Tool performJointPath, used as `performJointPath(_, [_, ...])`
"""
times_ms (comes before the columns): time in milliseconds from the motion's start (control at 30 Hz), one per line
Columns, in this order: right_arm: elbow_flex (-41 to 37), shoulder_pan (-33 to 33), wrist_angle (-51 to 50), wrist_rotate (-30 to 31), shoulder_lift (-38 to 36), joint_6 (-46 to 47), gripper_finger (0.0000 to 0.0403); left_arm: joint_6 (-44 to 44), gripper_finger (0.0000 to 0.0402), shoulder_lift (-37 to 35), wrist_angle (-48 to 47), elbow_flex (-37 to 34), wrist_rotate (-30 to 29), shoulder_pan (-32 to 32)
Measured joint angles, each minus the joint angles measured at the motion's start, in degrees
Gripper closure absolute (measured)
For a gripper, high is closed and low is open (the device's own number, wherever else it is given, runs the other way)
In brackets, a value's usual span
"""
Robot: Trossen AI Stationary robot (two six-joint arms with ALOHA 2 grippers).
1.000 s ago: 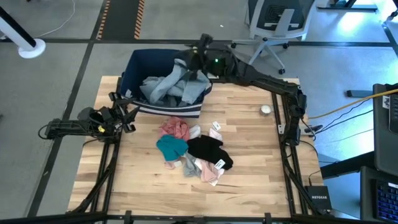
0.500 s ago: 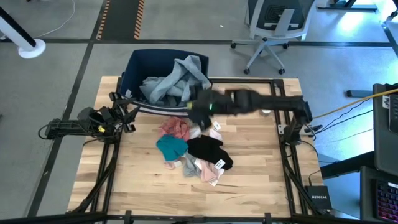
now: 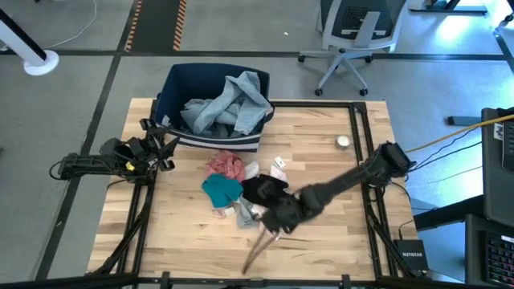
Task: Sort clothes
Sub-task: Put the black pants into the blue laundry organizer
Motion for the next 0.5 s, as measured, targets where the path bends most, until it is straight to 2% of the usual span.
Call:
performJointPath(233, [-6.56, 4.23, -0.64, 4.98, 0.00, 12.00, 0.0191, 0.00, 0.0222, 0.00, -0.04, 0.00, 0.00, 0.01])
performJointPath(367, [-7.18, 4.60, -0.77, 6.99, -0.04, 13.47, 0.0191, 0.18, 0.0222, 0.00, -0.01, 0.00, 0.00, 0.02])
performJointPath(500, [-7.19, 4.16, -1.42, 12.64, -0.05, 13.42, 0.0191, 0.20, 0.0222, 0.00, 0.02, 0.00, 0.00, 0.02])
